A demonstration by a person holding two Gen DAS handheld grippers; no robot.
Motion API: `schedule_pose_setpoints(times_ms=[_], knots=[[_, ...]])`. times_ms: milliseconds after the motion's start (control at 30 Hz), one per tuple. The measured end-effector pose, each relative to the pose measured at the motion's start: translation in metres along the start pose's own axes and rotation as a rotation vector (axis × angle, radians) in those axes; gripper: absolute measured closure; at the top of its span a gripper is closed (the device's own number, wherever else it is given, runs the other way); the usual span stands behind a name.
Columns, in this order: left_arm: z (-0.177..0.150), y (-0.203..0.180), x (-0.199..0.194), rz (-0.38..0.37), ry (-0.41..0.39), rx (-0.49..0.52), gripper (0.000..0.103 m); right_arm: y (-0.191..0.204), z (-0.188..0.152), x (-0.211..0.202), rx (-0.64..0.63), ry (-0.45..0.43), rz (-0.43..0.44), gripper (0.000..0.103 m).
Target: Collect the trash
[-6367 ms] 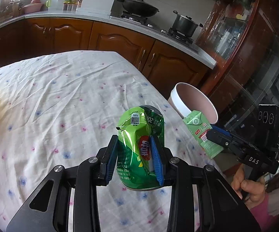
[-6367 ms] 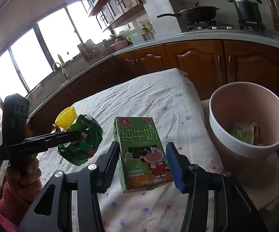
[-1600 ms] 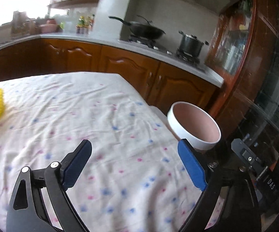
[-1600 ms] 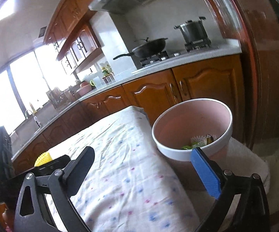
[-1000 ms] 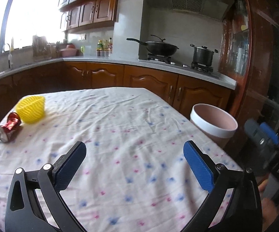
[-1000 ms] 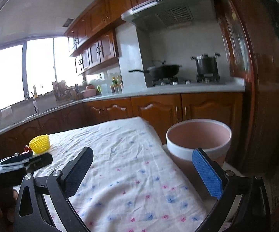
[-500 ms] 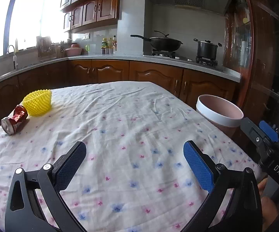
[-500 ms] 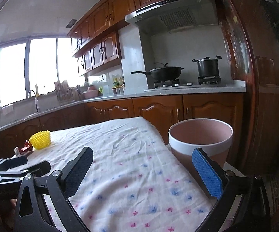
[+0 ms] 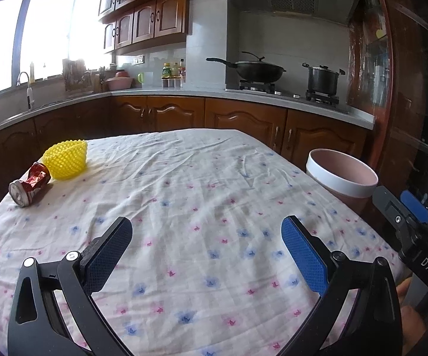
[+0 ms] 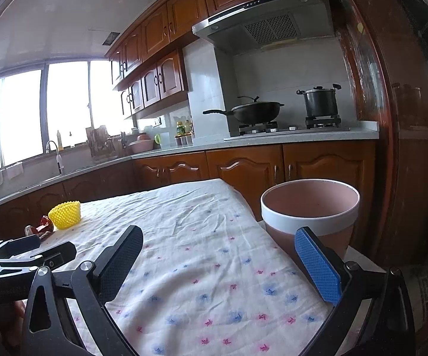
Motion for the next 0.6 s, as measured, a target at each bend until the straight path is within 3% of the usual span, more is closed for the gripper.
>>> schedule_pose_setpoints(times_ms=[600], knots=[[0.0004, 0.0013, -0.0038, 0.011, -0.013, 0.002, 0.000, 0.0027, -0.0010, 0.0028, 0.005, 0.015, 0.010, 0.000]])
Point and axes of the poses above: each gripper's, at about its wrist camera, not at the fingertips, and x roughly the way its jaws point, y to its left, z to its top, the point moved 10 cm from there along x, roughly the way its jaws point, and after that the axes turned 15 degrees about -z, right-handed, at the moved point
